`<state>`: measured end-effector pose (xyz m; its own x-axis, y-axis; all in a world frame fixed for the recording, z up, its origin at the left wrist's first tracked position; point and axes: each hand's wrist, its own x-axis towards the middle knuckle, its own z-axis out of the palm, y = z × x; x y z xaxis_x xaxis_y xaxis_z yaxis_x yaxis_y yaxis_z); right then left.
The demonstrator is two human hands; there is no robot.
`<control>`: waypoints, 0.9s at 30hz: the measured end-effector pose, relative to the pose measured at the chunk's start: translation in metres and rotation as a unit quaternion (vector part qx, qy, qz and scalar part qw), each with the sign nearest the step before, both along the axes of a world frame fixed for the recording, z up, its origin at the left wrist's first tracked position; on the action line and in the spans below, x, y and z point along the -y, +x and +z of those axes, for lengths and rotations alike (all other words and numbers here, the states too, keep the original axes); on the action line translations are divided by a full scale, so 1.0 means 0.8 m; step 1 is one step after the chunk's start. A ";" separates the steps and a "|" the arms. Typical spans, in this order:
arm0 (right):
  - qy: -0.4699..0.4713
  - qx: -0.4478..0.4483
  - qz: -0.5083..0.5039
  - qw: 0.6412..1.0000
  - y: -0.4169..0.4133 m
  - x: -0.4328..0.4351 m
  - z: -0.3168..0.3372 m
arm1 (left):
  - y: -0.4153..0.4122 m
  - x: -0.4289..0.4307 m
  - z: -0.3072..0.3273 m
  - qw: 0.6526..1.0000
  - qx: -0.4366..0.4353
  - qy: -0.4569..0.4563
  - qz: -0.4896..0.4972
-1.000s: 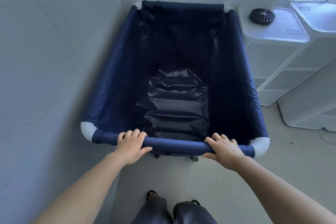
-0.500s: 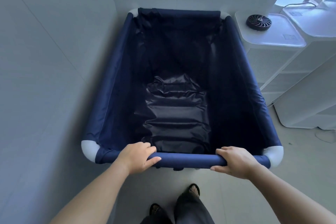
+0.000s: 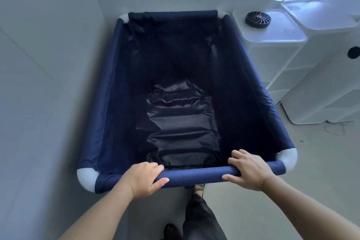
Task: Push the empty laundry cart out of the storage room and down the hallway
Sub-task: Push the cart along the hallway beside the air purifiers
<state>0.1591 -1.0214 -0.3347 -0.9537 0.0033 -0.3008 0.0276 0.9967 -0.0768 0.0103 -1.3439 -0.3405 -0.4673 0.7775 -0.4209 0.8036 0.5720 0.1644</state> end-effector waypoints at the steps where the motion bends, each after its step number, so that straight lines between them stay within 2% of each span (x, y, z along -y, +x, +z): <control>1: -0.003 -0.004 -0.017 1.000 0.000 0.002 0.000 | -0.001 0.000 -0.001 1.000 -0.002 -0.003 -0.009; 4: 0.013 -0.017 -0.053 0.998 0.001 0.006 -0.004 | -0.001 0.002 -0.005 1.000 -0.016 -0.009 -0.021; 13: 0.018 -0.062 -0.046 0.997 0.005 0.006 -0.013 | 0.001 0.004 -0.008 1.000 -0.024 0.012 0.006; 17: 0.026 -0.037 -0.037 0.998 0.005 0.007 -0.008 | -0.002 0.003 -0.004 0.999 -0.003 0.024 0.021; 20: 0.008 -0.019 -0.024 0.999 0.002 0.011 -0.005 | -0.003 0.002 -0.002 0.999 0.010 0.024 0.034; 23: -0.026 -0.032 -0.010 0.999 -0.006 0.030 -0.004 | -0.002 0.001 -0.003 0.999 0.007 0.031 0.040; 27: -0.017 -0.060 -0.022 0.998 -0.008 0.041 -0.008 | -0.001 0.001 -0.003 0.998 0.007 0.033 0.049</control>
<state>0.1528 -1.0541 -0.3414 -0.9819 0.0372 -0.1856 0.0595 0.9915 -0.1158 0.0092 -1.3445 -0.3425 -0.5374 0.7544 -0.3768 0.7417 0.6355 0.2145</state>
